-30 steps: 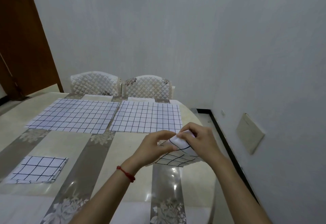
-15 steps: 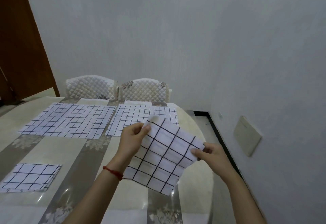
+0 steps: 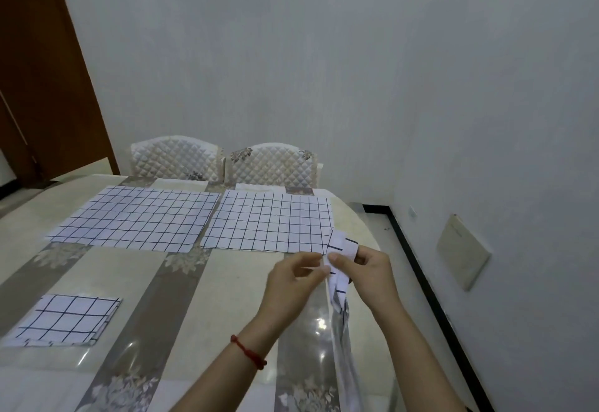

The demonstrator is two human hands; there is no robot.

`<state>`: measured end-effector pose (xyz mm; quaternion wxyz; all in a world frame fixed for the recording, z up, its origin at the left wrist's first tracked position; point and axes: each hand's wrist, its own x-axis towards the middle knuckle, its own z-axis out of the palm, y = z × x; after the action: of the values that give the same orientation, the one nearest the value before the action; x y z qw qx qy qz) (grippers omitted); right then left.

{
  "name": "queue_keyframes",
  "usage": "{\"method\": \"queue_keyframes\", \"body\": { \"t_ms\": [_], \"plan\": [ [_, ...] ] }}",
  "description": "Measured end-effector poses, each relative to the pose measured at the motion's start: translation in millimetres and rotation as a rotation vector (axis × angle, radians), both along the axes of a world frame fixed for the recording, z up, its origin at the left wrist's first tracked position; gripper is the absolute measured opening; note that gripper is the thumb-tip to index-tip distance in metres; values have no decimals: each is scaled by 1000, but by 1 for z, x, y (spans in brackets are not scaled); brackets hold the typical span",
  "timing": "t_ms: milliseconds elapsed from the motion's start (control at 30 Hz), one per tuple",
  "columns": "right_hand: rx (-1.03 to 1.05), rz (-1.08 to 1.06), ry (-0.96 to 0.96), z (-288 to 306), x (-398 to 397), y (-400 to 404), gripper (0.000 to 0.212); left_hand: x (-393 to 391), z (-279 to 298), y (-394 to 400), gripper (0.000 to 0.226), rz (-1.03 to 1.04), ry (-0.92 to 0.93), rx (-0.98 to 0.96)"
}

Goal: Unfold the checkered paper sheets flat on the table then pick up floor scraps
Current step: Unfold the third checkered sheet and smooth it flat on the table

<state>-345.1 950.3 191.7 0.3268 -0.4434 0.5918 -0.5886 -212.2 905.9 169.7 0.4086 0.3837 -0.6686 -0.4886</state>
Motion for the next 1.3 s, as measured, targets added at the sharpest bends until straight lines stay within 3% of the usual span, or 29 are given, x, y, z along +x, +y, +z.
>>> {"method": "queue_keyframes", "body": {
  "t_ms": [200, 433, 667, 833, 1067, 1300],
  "plan": [
    [-9, 17, -33, -1, 5, -1, 21, -7, 4, 6, 24, -95, 135, 74],
    [9, -87, -6, -8, -11, 2, 19, 4, -3, -14, 39, 111, 157, 175],
    [-23, -339, 51, -11, -59, 11, 17, 60, -6, -65, 25, 375, 184, 183],
    [-52, -397, 118, -10, -74, 12, 51, 80, -4, -83, 20, 427, 141, 182],
    [-80, -481, 56, -12, -92, 7, 17, 94, 6, -87, 20, 393, 145, 127],
    [-38, -494, 74, -13, -100, 5, 19, 99, 12, -88, 20, 312, 148, 99]
  ]
}}
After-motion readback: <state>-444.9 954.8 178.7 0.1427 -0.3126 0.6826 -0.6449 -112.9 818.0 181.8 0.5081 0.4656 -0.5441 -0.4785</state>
